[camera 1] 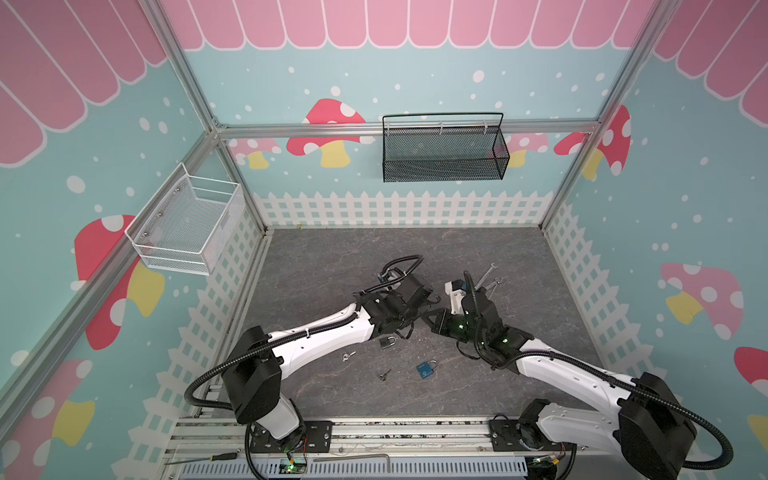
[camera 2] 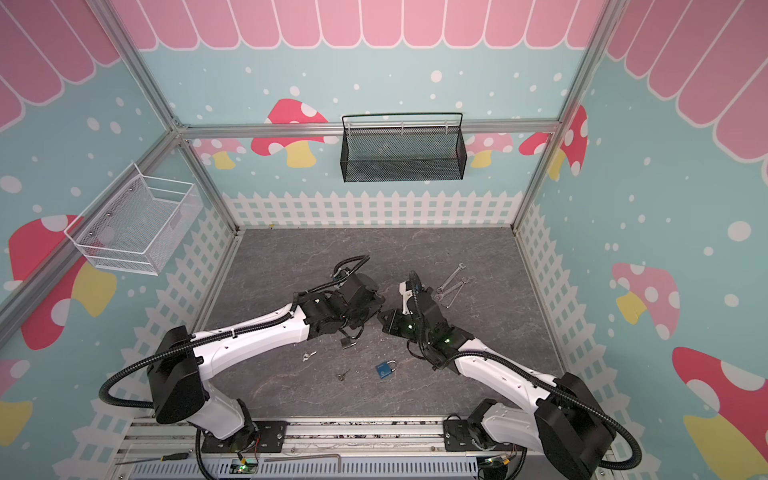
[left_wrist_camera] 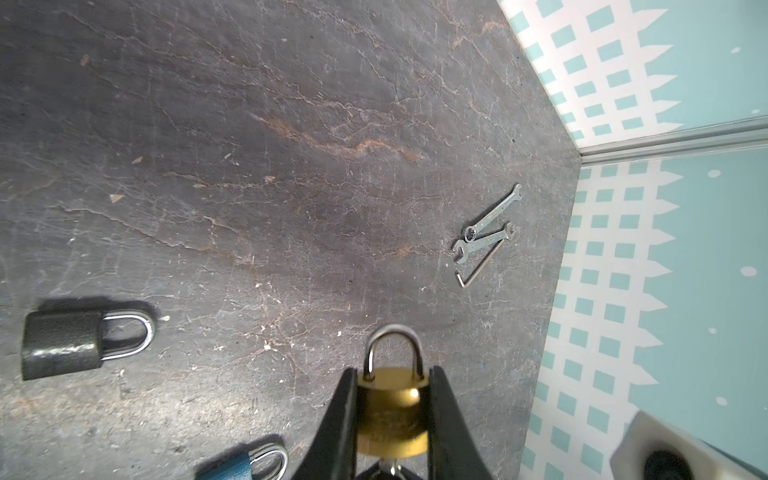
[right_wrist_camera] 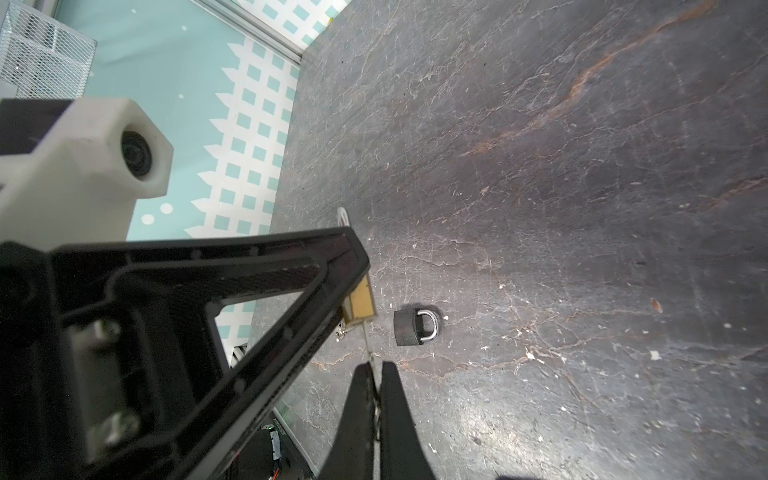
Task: Unlock with the key
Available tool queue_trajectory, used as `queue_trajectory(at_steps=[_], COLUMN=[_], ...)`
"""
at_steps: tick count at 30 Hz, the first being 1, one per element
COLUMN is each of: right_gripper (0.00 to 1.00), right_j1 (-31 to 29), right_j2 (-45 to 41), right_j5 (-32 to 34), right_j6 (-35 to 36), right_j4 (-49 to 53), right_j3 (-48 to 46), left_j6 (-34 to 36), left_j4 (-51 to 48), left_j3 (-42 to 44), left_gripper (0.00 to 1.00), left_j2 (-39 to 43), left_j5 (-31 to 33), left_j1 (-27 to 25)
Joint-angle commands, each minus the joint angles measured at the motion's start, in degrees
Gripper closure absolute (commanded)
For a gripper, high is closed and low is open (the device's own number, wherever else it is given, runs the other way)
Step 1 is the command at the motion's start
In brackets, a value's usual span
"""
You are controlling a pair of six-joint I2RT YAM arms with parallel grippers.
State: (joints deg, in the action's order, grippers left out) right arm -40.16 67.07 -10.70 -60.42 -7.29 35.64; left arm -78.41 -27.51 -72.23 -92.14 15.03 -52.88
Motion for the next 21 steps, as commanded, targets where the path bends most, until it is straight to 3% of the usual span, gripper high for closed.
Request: queue_trajectory(at_steps=[1,9,21], right_gripper=[1.00,1.00,1.00], right_j1=[-0.18,0.14,2.48], right_j2=[-0.56,-1.85,-1.99], right_j5=[3.42,4.43,-1.51], right_j6=[2.40,3.98,4.61], right_j4=[-1.86,0.33,0.23], right_j3=[2.66,4.79,7.10], left_j6=[0.95,3.31,6.51], left_j4=[-0.09,-3.02,-4.13], left_j3=[0.64,0.70,0.29], left_gripper=[1.00,1.00,1.00], left_j2=[2.36,2.67,3.78], left_j5=[-1.53,0.07,-2.99], left_j1=[-1.06,-2.44,-3.93])
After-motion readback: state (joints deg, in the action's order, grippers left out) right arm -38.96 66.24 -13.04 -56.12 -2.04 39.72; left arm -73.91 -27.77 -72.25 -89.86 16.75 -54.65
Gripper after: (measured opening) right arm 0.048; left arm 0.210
